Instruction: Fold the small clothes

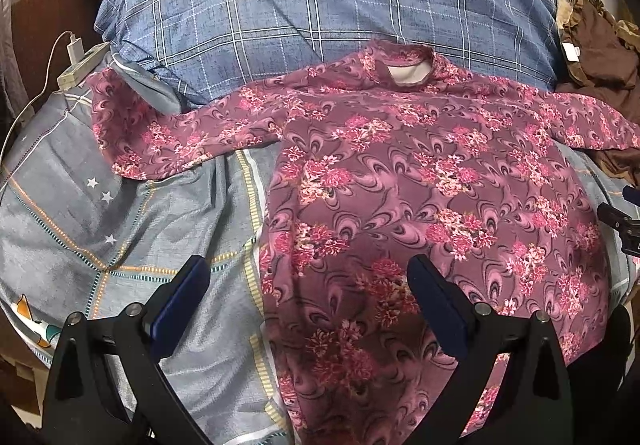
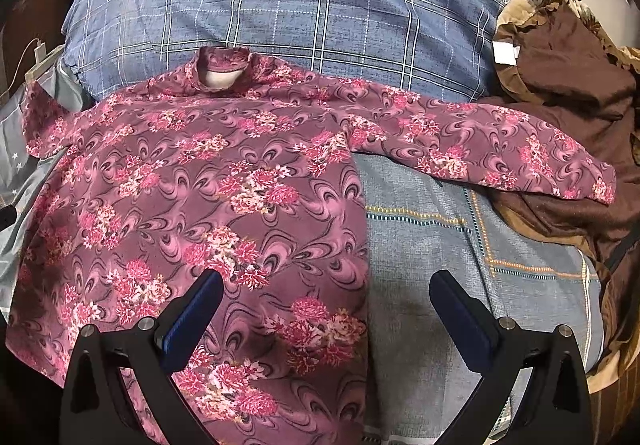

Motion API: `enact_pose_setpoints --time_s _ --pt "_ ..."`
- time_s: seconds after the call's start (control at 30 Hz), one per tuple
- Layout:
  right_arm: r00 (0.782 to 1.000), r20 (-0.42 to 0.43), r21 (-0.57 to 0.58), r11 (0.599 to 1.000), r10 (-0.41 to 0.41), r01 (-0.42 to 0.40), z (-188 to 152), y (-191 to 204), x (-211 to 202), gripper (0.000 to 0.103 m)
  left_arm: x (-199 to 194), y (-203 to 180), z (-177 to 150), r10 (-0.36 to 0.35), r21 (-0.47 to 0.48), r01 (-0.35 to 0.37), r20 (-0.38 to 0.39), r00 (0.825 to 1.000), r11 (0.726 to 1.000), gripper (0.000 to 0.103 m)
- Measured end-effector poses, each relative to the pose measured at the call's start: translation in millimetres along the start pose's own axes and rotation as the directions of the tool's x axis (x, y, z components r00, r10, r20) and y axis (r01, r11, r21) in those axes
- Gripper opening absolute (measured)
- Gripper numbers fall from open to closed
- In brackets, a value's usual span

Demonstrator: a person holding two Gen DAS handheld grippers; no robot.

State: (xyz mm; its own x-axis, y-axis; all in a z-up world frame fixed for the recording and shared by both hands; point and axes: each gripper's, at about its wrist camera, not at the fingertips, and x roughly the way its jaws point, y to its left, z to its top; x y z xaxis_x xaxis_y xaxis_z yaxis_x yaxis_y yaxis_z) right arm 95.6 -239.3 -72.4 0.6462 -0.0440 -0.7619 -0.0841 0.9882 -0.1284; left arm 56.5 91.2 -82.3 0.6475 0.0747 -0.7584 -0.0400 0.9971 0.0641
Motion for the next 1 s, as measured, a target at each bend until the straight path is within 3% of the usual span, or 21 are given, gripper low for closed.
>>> enact_pose_setpoints --time_s 0.83,1.0 --pt "1.0 0.001 0.003 1.0 -0.002 0.002 -2 0 -2 0.103 -2 -5 -1 -0.015 0.012 0.015 0.002 1.0 1.0 0.1" --pt "1.0 -0.014 0.005 1.0 0.017 -0.016 -6 -6 -2 0.103 -7 18 8 0.013 -0.031 -0.012 0.015 1.0 0.999 0.1"
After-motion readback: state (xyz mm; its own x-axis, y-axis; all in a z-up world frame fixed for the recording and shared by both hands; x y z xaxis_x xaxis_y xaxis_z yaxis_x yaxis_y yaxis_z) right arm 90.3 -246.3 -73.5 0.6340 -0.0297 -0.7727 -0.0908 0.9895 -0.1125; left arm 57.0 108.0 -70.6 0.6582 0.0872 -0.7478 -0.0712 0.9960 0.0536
